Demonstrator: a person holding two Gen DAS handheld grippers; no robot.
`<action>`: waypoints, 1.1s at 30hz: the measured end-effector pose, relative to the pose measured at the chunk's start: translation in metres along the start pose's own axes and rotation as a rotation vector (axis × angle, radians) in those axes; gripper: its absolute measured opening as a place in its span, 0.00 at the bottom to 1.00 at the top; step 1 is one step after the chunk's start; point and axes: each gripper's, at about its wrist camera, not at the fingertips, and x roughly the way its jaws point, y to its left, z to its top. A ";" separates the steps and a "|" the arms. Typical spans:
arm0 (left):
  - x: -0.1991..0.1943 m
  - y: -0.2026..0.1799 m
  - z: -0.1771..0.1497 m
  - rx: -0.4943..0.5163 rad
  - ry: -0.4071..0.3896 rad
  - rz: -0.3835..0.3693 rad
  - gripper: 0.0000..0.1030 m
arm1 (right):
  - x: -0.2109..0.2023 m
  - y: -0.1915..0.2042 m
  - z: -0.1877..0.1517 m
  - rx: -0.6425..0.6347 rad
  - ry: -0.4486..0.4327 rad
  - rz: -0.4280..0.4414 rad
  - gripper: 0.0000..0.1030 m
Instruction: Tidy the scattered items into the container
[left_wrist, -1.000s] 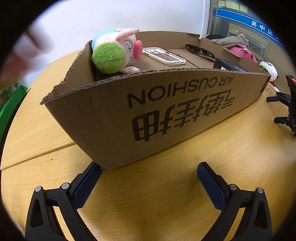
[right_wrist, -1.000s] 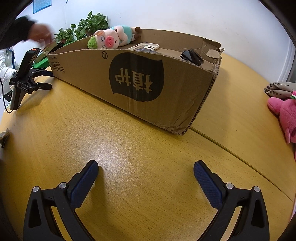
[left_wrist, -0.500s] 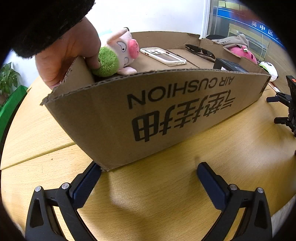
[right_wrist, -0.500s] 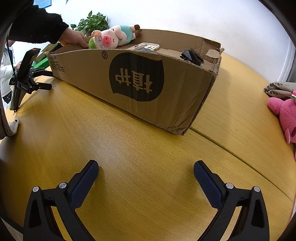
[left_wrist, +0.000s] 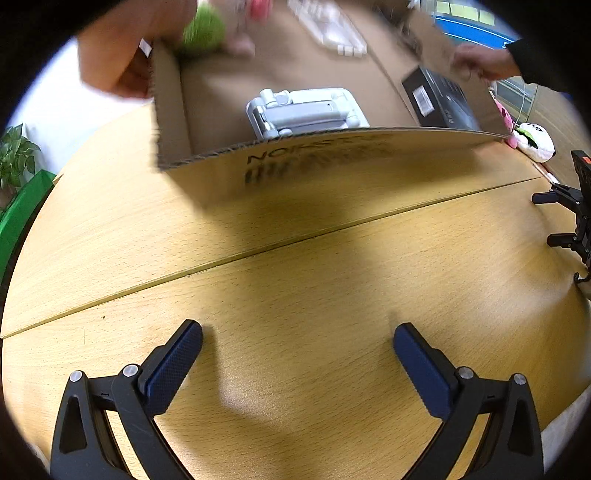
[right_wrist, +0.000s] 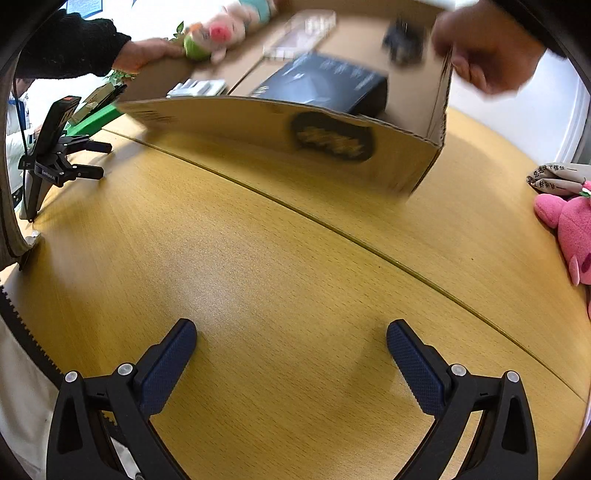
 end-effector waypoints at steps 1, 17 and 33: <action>0.000 0.000 0.000 0.000 0.000 0.000 1.00 | 0.000 0.000 0.000 0.000 0.000 0.000 1.00; 0.001 -0.005 0.043 -0.005 0.005 0.004 1.00 | 0.002 0.003 0.002 0.000 0.001 -0.002 1.00; -0.009 -0.017 0.054 -0.027 0.004 0.024 1.00 | -0.005 -0.008 0.000 0.002 0.003 -0.005 1.00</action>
